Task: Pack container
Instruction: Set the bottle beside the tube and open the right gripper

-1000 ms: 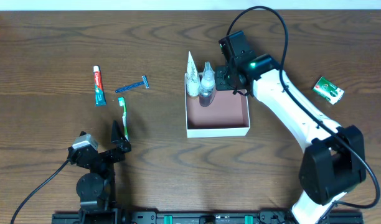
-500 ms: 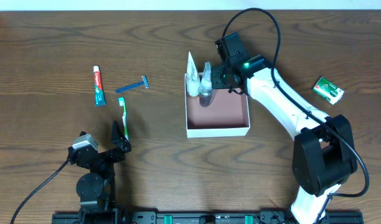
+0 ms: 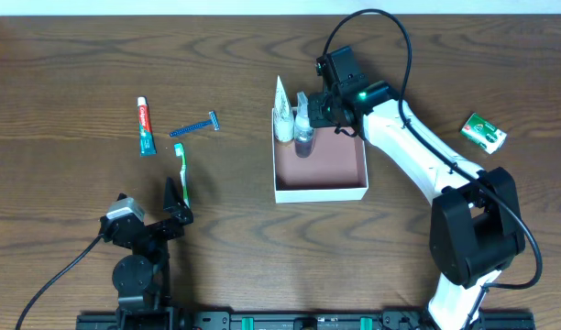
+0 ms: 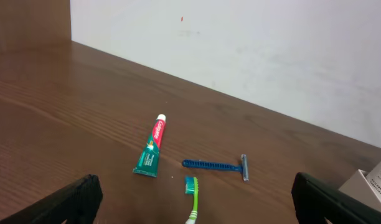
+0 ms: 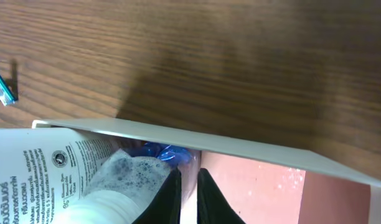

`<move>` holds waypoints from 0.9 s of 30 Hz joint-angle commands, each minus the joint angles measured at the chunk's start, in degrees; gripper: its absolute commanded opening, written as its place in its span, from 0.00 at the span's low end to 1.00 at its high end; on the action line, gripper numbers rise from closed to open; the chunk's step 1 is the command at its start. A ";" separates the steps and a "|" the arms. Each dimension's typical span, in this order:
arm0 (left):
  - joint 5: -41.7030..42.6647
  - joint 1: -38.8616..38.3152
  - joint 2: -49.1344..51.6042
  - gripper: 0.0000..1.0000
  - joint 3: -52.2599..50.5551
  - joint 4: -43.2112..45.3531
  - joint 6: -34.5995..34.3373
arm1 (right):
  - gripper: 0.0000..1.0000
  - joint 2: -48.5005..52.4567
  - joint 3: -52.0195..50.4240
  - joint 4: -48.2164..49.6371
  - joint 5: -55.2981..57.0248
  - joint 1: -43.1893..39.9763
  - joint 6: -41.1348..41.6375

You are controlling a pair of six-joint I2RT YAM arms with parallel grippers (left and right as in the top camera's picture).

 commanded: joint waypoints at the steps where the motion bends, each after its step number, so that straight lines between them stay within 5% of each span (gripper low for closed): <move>1: -0.66 0.28 -0.28 0.98 -1.31 -1.99 0.94 | 0.09 1.14 -0.11 0.76 -1.66 0.11 -2.62; 9: -0.66 0.28 -0.28 0.98 -1.31 -1.99 0.94 | 0.14 1.14 -0.11 1.31 -1.64 -0.17 -4.33; 17: -0.66 0.28 -0.28 0.98 -1.31 -1.99 0.94 | 0.45 -0.02 0.15 1.11 -1.90 -3.08 -4.26; 27: -0.66 0.28 -0.28 0.98 -1.31 -1.99 0.94 | 0.53 -7.50 0.46 -1.42 -1.84 -5.38 -4.79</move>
